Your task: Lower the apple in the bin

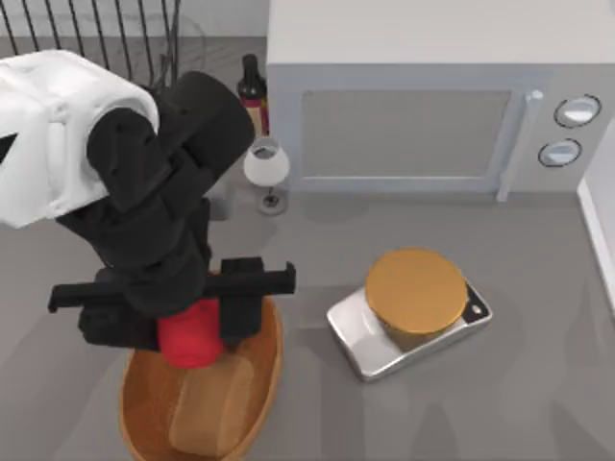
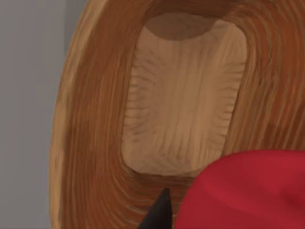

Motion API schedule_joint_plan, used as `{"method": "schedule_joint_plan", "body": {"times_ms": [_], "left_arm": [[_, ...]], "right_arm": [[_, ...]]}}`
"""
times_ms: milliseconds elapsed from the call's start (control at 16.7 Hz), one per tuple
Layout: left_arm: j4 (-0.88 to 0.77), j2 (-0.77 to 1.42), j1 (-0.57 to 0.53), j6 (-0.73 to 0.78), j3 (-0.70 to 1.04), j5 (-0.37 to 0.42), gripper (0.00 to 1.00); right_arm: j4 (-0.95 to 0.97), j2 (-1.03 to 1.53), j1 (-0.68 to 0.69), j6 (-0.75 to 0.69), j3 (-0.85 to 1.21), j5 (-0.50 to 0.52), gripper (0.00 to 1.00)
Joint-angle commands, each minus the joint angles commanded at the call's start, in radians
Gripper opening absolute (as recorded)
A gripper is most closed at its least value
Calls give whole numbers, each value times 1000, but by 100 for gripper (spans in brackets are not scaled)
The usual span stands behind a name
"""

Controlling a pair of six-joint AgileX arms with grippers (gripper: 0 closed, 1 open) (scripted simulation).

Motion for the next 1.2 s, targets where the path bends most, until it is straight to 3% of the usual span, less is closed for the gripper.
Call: {"method": "schedule_joint_plan", "body": {"times_ms": [420, 1200], "left_arm": [[76, 13, -5, -8, -70, -1, 0], [76, 13, -5, -8, -70, -1, 98]], "right_arm": [[0, 0, 0, 0, 0, 0, 100], [0, 0, 0, 0, 0, 0, 100]]}}
